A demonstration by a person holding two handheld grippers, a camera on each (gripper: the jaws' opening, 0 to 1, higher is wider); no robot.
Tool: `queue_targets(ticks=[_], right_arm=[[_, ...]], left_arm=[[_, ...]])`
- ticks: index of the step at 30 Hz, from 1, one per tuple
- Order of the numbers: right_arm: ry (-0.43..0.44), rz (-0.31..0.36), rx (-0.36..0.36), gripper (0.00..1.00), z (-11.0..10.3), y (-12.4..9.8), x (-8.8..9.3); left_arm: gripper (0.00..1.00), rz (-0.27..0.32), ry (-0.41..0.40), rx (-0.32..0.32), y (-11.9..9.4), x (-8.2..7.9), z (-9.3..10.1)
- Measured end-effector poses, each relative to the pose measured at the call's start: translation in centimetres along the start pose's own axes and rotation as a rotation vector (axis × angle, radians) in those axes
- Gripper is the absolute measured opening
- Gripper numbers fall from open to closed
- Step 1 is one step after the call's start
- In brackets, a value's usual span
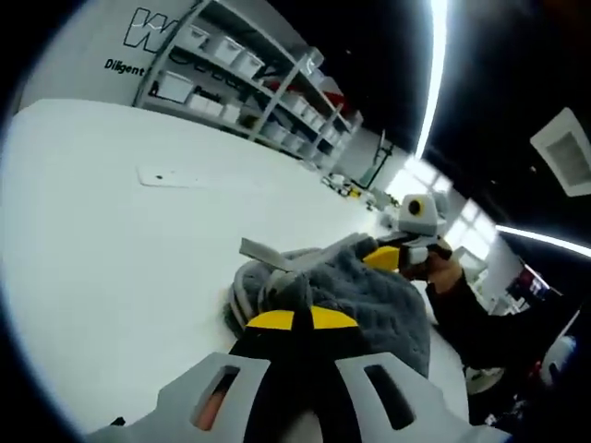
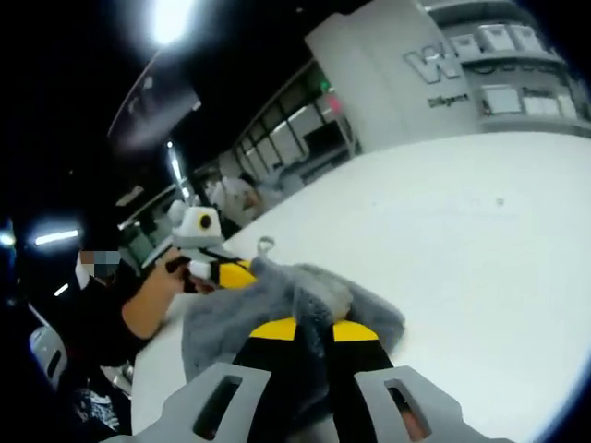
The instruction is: Open the folded towel by lifting each exposed corner and separating the folded layers until the towel lies flat within the target outline without major curled edges
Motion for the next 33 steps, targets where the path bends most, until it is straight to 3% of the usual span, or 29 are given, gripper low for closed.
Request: queue_targets(ticks=[8,10,14,20,26,33], right_arm=[[-0.006,-0.010,0.004,0.09,-0.2,0.2,0.6],[-0.014,-0.028,0.006,0.11,-0.2,0.5,1.1],[-0.014,-0.031,0.002,0.06,-0.6,0.5,1.1],[-0.071,-0.006,-0.001,0.03,-1.4,0.0,0.4],[-0.076,0.023,-0.028,0.03,-2.0,-0.5,-0.1],[-0.130,0.103,-0.143,0.03,-4.7,-2.2,-1.7]], left_arm=[[0.21,0.013,0.051,-0.057,0.1,-0.9,-1.0],[0.20,0.010,0.048,-0.056,0.5,-0.8,-1.2],[0.02,0.011,0.054,-0.051,0.8,-0.8,-1.4],[0.01,0.015,0.092,-0.040,0.2,-1.5,-0.7],[0.01,0.040,0.094,0.006,-0.4,-2.2,0.1],[0.01,0.081,0.100,0.145,-2.2,-3.4,2.9]])
Point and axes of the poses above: the point that each gripper's makers call its tool centre point, and the gripper's own axes: y roughly forward along the fingers, z roughly to its right, x roughly out of its underside, the point moved 2 cm from there along -y, roughly backward along the fingers, and after that the axes turned 5 degrees about -y, right-handed, at the moved point
